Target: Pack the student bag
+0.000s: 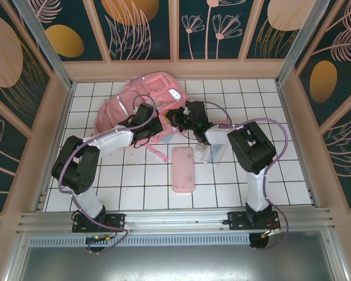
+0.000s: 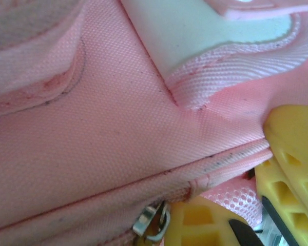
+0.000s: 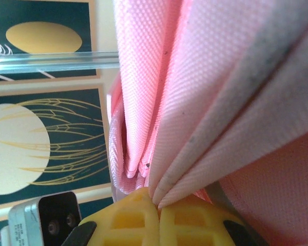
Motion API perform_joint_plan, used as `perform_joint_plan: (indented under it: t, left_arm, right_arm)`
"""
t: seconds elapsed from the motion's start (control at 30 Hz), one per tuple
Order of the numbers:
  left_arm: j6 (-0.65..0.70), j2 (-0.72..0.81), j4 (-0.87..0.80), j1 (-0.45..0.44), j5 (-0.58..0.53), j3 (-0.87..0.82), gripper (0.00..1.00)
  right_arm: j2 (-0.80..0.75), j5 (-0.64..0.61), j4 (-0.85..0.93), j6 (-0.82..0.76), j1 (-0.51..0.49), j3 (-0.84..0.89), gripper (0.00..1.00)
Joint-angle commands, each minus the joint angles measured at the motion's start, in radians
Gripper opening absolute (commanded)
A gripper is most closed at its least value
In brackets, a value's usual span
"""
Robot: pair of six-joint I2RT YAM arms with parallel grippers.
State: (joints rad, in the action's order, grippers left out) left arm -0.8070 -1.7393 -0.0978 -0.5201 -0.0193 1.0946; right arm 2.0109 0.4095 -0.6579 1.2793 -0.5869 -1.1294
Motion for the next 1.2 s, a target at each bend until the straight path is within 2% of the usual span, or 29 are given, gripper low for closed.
perform_joint_plan:
  t: [0.0,0.13,0.33,0.4,0.43,0.57,0.7,0.9,1.03,1.17]
  left_arm:
    - [0.065,0.059,-0.106,0.022,-0.027,0.058,0.00]
    - [0.168,0.041,-0.276,0.023,-0.020,0.113,0.00]
    - [0.308,-0.006,-0.479,0.031,-0.153,0.153,0.00]
    - [0.333,-0.006,-0.506,0.033,-0.191,0.159,0.00]
    - [0.346,-0.005,-0.518,0.037,-0.202,0.162,0.04]
    - [0.361,-0.008,-0.520,0.045,-0.185,0.166,0.09]
    - [0.350,-0.002,-0.476,0.045,-0.128,0.167,0.00]
    - [0.340,0.002,-0.447,0.045,-0.134,0.168,0.00]
    - [0.374,0.017,-0.541,0.048,-0.184,0.157,0.00]
    - [0.376,0.092,-0.605,0.057,-0.156,0.110,0.00]
  right_arm:
    - [-0.062,-0.023,0.037,-0.113,0.025,-0.012,0.00]
    - [-0.052,-0.051,0.126,-0.222,0.031,-0.052,0.00]
    - [-0.044,-0.080,0.229,-0.348,0.056,-0.111,0.00]
    - [-0.046,-0.080,0.230,-0.355,0.077,-0.114,0.00]
    - [-0.047,-0.078,0.235,-0.360,0.084,-0.119,0.00]
    - [-0.047,-0.074,0.247,-0.375,0.098,-0.138,0.00]
    - [-0.045,-0.065,0.242,-0.374,0.094,-0.143,0.00]
    - [-0.039,-0.063,0.256,-0.385,0.091,-0.144,0.00]
    - [-0.042,-0.141,0.333,-0.476,0.098,-0.168,0.00]
    - [-0.046,-0.174,0.355,-0.519,0.134,-0.169,0.00]
